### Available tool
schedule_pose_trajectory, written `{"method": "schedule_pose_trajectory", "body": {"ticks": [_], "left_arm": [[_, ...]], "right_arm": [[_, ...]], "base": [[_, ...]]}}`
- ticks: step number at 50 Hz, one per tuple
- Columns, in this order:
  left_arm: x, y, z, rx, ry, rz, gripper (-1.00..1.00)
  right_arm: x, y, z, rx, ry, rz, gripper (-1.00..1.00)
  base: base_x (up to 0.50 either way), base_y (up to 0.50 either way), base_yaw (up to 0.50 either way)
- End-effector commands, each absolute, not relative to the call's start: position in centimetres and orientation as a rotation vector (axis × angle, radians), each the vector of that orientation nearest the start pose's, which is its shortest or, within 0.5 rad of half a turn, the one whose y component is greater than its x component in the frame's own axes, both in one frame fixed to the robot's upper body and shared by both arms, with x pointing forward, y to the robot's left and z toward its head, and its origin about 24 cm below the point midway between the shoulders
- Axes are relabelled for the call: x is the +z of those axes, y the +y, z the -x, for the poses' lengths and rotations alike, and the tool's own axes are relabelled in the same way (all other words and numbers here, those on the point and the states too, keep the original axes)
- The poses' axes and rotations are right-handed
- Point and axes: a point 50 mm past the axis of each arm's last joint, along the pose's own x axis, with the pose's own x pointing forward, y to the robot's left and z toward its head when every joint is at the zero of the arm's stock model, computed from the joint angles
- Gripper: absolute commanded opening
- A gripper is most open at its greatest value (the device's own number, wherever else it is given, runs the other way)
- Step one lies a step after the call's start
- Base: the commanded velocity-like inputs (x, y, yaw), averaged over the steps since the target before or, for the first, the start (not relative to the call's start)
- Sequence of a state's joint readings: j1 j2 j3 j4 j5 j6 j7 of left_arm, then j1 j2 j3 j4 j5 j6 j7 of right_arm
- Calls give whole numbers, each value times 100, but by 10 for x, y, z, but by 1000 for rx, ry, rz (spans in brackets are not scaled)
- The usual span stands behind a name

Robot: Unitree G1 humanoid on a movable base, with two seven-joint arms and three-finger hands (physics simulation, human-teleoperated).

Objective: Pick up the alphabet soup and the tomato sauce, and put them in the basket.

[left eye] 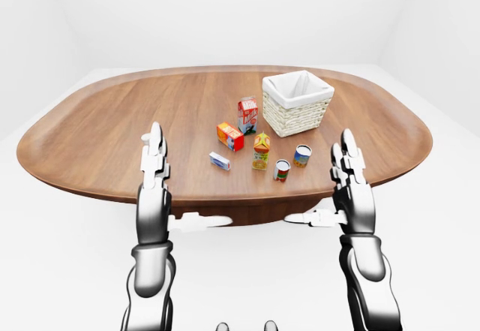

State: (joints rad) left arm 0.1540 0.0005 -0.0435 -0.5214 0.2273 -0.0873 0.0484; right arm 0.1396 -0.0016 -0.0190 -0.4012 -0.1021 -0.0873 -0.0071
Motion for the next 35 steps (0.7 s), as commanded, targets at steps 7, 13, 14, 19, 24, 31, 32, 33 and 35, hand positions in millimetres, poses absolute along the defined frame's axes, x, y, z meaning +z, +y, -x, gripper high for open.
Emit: {"method": "schedule_pose_trajectory", "body": {"ticks": [7, 13, 14, 19, 24, 31, 32, 33, 35], "left_arm": [[137, 146, -208, 67, -474, -216, 100], [137, 146, -209, 60, -474, -217, 100], [137, 146, -209, 60, -474, -216, 100], [135, 146, -210, 55, -465, -209, 100], [135, 146, -210, 56, -466, -207, 100], [134, 145, -210, 50, -462, -207, 100], [134, 145, -210, 50, -462, -208, 100], [134, 145, -210, 49, -461, -208, 100], [135, 145, -210, 49, -463, -208, 100]], "right_arm": [[115, -161, -217, -72, -367, 121, 100], [116, -161, -217, -74, -373, 121, 100], [115, -161, -217, -74, -371, 121, 100], [114, -161, -218, -70, -364, 121, 100], [113, -160, -218, -66, -360, 120, 100], [113, -160, -219, -66, -358, 120, 100], [113, -160, -218, -66, -360, 119, 100], [113, -160, -218, -65, -359, 119, 100], [112, -160, -218, -65, -357, 119, 100]], "base": [[0, 0, 0], [0, 0, 0], [0, 0, 0], [3, 0, 0], [23, 0, 0], [25, 0, 0], [25, 0, 0], [25, 0, 0], [25, 0, 0]]}}
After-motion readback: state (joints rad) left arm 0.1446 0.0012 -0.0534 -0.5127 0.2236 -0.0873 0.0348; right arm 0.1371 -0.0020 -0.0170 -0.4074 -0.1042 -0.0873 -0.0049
